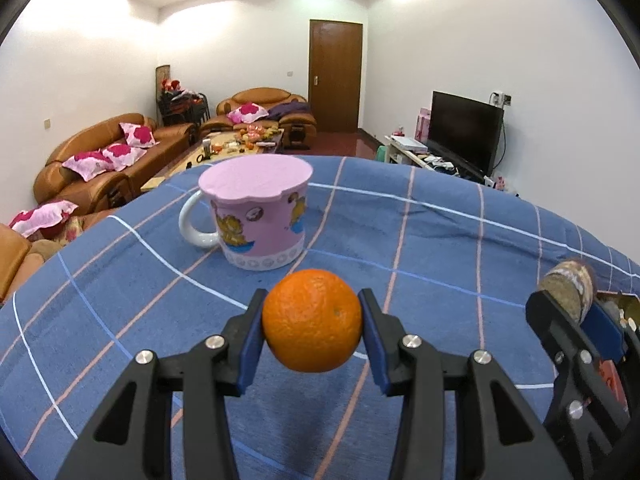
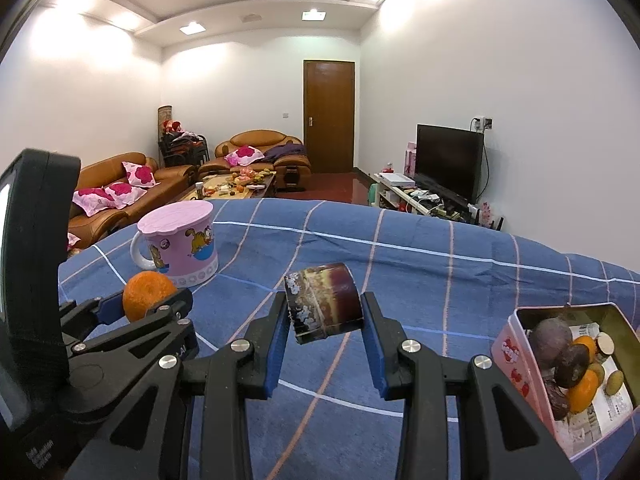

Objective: Organize fruits
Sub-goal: 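Lift and carry the orange and the jar over the pink tin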

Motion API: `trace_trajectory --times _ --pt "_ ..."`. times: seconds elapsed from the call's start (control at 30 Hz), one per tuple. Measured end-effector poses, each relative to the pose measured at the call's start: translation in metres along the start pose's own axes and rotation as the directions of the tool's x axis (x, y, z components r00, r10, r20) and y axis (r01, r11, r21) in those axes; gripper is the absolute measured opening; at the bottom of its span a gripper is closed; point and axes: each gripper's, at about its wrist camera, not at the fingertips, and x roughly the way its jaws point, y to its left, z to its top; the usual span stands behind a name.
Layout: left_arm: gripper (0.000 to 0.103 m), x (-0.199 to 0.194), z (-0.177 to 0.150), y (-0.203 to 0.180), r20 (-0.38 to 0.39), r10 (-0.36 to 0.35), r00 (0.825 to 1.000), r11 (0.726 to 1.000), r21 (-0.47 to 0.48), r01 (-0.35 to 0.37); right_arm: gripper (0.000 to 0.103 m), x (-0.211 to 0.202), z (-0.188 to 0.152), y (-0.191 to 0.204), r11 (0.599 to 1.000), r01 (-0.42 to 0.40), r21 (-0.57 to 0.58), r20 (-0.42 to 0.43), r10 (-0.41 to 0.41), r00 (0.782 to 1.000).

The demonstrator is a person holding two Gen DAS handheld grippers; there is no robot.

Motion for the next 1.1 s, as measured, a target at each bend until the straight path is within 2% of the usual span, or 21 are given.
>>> trace_trajectory --times 0.77,1.1 --pt "0.047 -0.019 -0.012 -0.023 0.029 -0.012 1.000 1.000 0.011 0.012 0.037 -0.026 -0.011 -0.023 0.998 0.060 0.020 0.022 -0.061 0.998" --pt "0.047 -0.032 -0.018 -0.042 0.060 -0.039 0.997 0.998 0.054 0.036 0.037 -0.036 -0.016 -0.042 0.995 0.083 0.058 0.029 -0.084 0.996"
